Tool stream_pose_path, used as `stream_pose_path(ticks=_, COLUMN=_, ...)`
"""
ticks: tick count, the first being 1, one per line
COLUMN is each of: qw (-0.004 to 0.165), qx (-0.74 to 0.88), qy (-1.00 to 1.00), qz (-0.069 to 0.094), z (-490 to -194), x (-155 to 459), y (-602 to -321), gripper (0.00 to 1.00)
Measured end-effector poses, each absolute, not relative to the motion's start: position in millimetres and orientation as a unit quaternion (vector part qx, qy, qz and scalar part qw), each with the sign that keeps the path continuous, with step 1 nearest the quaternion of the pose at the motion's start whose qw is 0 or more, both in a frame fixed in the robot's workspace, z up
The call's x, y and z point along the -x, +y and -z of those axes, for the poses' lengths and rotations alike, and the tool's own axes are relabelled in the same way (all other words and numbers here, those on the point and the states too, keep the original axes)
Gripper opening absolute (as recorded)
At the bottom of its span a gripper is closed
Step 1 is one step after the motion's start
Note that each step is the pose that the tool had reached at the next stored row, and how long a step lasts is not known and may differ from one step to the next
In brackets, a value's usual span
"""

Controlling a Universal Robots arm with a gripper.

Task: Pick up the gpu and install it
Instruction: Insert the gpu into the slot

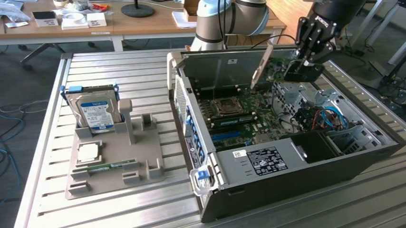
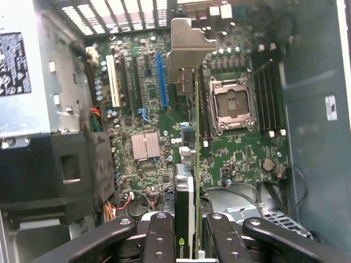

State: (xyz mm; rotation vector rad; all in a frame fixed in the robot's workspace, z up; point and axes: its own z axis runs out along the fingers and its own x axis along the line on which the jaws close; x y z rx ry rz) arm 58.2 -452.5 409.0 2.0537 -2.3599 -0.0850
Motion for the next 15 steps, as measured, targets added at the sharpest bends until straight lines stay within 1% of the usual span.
stream_pose_path(ticks=7, qw=0.007, qx=-0.695, qy=-0.718, qz=0.027, z=-408.8, x=-58.2, y=-452.5, gripper=0.27)
stream_pose_path(ticks=15, qw=0.008, qx=-0.699, qy=-0.715, qz=0.027, z=-408.8, x=-58.2, y=-452.5, gripper=0.27)
